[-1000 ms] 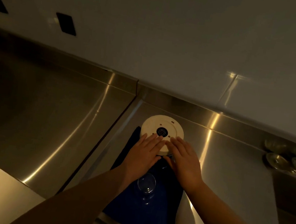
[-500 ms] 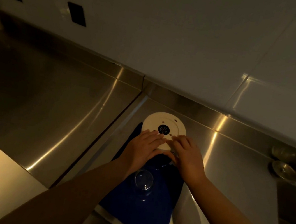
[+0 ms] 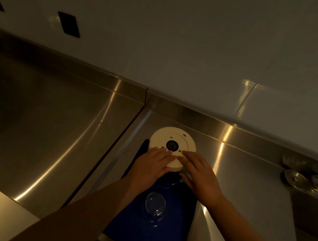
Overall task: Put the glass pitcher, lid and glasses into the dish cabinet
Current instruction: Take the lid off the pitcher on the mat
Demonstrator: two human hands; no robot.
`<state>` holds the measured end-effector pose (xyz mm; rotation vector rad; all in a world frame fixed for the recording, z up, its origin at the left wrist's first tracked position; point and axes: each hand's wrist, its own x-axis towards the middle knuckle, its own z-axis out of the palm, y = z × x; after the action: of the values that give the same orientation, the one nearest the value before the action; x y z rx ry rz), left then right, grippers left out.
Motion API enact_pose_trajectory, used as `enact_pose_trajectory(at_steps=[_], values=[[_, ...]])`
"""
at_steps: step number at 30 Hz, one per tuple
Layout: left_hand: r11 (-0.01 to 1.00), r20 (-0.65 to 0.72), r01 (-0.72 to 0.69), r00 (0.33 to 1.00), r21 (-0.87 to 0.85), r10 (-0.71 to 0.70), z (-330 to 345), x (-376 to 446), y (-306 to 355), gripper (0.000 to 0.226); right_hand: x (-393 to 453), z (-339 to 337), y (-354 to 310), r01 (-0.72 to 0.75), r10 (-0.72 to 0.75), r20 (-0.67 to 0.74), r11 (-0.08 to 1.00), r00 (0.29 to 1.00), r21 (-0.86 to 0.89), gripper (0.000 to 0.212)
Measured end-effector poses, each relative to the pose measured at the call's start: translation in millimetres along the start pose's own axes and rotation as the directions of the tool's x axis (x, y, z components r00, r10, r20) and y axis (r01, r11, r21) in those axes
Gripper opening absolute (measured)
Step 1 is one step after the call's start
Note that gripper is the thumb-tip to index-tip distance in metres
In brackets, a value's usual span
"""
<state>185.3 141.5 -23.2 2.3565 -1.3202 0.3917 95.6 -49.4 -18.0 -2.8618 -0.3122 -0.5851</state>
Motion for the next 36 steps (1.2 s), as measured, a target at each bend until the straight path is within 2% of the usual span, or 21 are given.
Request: enact_pose_trajectory(at_steps=[3,8,11,14,18,21,26,30,34,36], values=[[1.000,-0.025,0.010,1.000,0.004,-0.010,-1,-1,2,0.039,-13,6,-1,-0.050,0.050,0.075,0.999,0.996,-0.007,0.060],[0.999,-0.010,0.025,1.000,-0.024,-0.025,-3,-2,3,0.040,-8,8,-7,-0.140,0.140,-0.002,0.989,0.990,0.039,0.056],[0.999,0.011,0.023,1.000,-0.038,-0.022,-7,-1,4,0.041,-10,13,-9,-0.202,0.204,-0.019,0.977,0.979,0.064,0.069],[1.000,0.034,0.008,0.999,-0.014,-0.008,-9,-1,5,0.041,-6,13,-8,-0.183,0.183,-0.008,0.982,0.983,0.043,0.084],[0.999,0.063,-0.032,0.998,0.014,0.031,-13,1,1,0.044,5,5,-11,-0.135,0.135,-0.012,0.991,0.991,0.006,0.078],[0.994,0.094,-0.109,0.990,0.020,0.107,-20,13,-2,0.048,18,-4,-12,-0.084,0.084,-0.029,0.996,0.996,-0.011,0.089],[0.996,0.118,-0.072,0.990,-0.058,0.078,-24,20,-3,0.049,34,-6,-10,-0.077,0.076,-0.140,0.997,0.987,-0.001,0.075],[0.986,0.110,-0.002,0.994,-0.168,0.021,-22,17,1,0.058,31,-2,-10,-0.081,0.085,-0.153,0.996,0.985,0.033,0.056],[0.983,0.108,-0.047,0.992,-0.175,0.066,-22,16,2,0.068,23,-3,-11,-0.121,0.126,-0.133,0.991,0.983,0.050,0.055],[0.985,0.110,-0.088,0.988,-0.148,0.105,-21,15,2,0.058,14,-4,-8,-0.134,0.139,-0.110,0.990,0.984,0.047,0.059]])
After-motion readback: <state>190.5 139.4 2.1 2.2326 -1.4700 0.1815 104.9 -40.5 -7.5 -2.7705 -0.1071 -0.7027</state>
